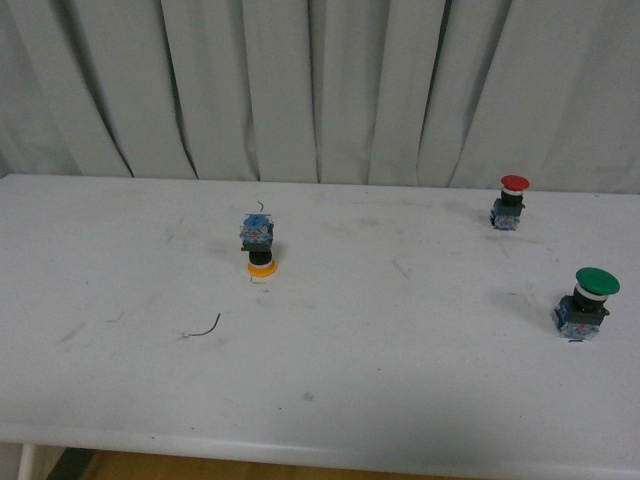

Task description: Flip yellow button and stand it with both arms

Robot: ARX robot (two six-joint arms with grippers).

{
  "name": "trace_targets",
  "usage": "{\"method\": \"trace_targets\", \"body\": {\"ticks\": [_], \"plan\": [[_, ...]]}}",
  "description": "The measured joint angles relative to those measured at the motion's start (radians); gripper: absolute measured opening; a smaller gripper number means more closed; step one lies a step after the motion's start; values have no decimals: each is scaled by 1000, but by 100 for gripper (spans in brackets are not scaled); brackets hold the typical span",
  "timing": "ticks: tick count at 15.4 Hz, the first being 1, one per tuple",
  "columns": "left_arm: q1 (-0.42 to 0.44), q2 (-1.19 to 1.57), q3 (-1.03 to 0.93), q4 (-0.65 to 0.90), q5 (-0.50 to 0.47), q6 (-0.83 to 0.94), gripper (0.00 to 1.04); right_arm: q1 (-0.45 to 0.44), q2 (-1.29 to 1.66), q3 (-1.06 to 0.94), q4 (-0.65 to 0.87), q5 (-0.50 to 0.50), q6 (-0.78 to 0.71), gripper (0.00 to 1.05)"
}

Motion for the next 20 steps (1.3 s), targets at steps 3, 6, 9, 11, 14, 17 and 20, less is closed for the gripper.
{"method": "trace_targets", "body": {"ticks": [3, 6, 9, 11, 14, 17, 20], "plan": [[0, 0, 0, 0, 0, 0, 98, 0, 0, 0, 0, 0, 0, 98], [0, 0, 0, 0, 0, 0, 98, 0, 0, 0, 0, 0, 0, 98], [0, 0, 0, 0, 0, 0, 98, 0, 0, 0, 0, 0, 0, 98], [0, 0, 0, 0, 0, 0, 98, 0, 0, 0, 0, 0, 0, 98], [0, 0, 0, 0, 0, 0, 98, 0, 0, 0, 0, 0, 0, 98], [0, 0, 0, 0, 0, 0, 98, 0, 0, 0, 0, 0, 0, 98], [0, 0, 0, 0, 0, 0, 98, 0, 0, 0, 0, 0, 0, 98]]}}
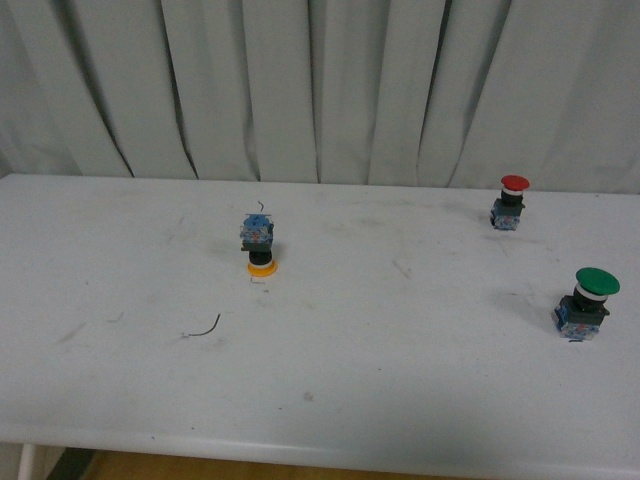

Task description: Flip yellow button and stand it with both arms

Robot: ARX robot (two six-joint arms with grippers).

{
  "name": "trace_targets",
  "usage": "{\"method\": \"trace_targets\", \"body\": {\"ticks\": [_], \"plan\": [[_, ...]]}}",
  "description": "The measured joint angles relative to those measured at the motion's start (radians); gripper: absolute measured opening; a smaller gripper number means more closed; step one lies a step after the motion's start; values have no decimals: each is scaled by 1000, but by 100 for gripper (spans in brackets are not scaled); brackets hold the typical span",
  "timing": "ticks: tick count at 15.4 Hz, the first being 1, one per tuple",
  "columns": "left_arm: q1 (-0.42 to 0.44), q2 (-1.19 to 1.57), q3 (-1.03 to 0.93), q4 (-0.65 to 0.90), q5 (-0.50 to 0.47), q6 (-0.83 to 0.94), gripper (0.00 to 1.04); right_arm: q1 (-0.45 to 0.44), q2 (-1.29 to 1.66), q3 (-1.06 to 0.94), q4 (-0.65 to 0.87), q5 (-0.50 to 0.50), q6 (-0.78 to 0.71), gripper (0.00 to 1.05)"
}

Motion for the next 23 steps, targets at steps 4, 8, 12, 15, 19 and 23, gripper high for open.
{"method": "trace_targets", "body": {"ticks": [4, 8, 12, 15, 19, 23], "plan": [[0, 0, 0, 0, 0, 0, 98, 0, 0, 0, 0, 0, 0, 98], [-17, 228, 88, -63, 60, -119, 98, 0, 0, 0, 0, 0, 0, 98], [-153, 1229, 457, 615, 43, -154, 98, 0, 0, 0, 0, 0, 0, 98], [-222, 1626, 776, 517, 26, -132, 98, 0, 0, 0, 0, 0, 0, 98], [-272, 1948, 1165, 342, -2, -132, 98, 0, 0, 0, 0, 0, 0, 98], [-292, 2138, 1441, 150, -55, -128, 98, 0, 0, 0, 0, 0, 0, 98]]}}
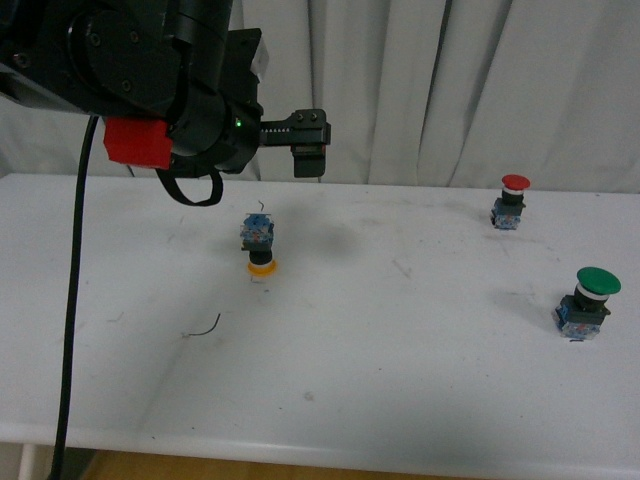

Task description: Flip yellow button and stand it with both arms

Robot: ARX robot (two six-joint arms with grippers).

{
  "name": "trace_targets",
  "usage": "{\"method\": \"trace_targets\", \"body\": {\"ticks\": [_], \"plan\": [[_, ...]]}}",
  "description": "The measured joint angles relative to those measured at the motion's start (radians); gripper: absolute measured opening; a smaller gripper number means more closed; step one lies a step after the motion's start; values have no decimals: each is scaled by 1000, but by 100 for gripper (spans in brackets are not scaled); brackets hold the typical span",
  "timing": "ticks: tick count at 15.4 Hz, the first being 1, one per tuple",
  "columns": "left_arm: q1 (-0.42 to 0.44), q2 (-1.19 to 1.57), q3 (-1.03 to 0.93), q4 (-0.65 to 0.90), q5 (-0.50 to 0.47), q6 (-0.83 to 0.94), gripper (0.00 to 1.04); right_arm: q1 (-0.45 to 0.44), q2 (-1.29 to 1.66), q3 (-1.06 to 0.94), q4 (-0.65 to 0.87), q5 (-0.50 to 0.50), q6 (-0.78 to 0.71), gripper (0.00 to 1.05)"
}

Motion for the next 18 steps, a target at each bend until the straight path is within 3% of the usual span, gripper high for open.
{"method": "trace_targets", "body": {"ticks": [5, 18], "plan": [[44, 123, 140, -203, 8, -14, 98, 0, 0, 0, 0, 0, 0, 98], [38, 209, 191, -226, -19, -5, 98, 0, 0, 0, 0, 0, 0, 98]]}}
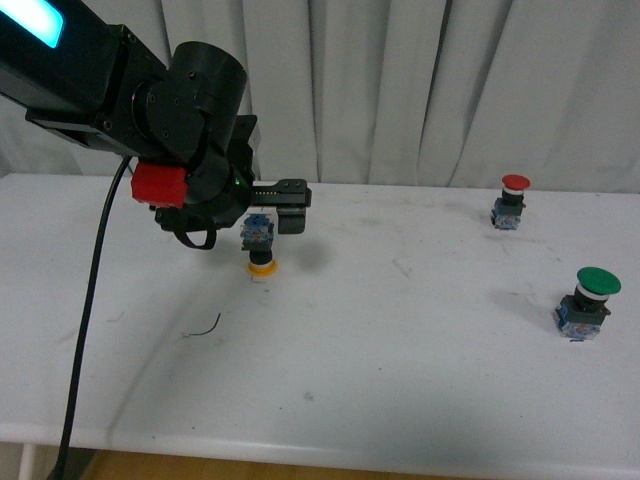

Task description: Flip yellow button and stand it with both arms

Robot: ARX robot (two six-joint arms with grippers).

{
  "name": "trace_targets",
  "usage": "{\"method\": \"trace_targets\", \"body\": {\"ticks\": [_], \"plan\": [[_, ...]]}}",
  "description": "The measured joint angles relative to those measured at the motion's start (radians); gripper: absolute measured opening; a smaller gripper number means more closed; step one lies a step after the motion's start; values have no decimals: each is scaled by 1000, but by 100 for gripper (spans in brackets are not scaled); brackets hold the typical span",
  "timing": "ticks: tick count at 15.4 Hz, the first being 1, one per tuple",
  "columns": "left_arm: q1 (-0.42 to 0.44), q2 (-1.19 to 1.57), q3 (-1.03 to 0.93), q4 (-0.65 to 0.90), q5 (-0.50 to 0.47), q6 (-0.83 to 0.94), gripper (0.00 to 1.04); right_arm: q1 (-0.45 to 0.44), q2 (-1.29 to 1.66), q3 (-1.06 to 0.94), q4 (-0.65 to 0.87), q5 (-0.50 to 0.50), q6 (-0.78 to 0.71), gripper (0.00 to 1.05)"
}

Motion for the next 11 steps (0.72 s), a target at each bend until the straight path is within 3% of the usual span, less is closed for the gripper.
{"method": "trace_targets", "body": {"ticks": [3, 8, 11], "plan": [[-2, 0, 4, 5, -5, 24, 94, 0, 0, 0, 0, 0, 0, 98], [-11, 10, 13, 3, -6, 35, 37, 0, 0, 0, 0, 0, 0, 98], [-15, 9, 13, 12, -7, 47, 31, 0, 0, 0, 0, 0, 0, 98]]}}
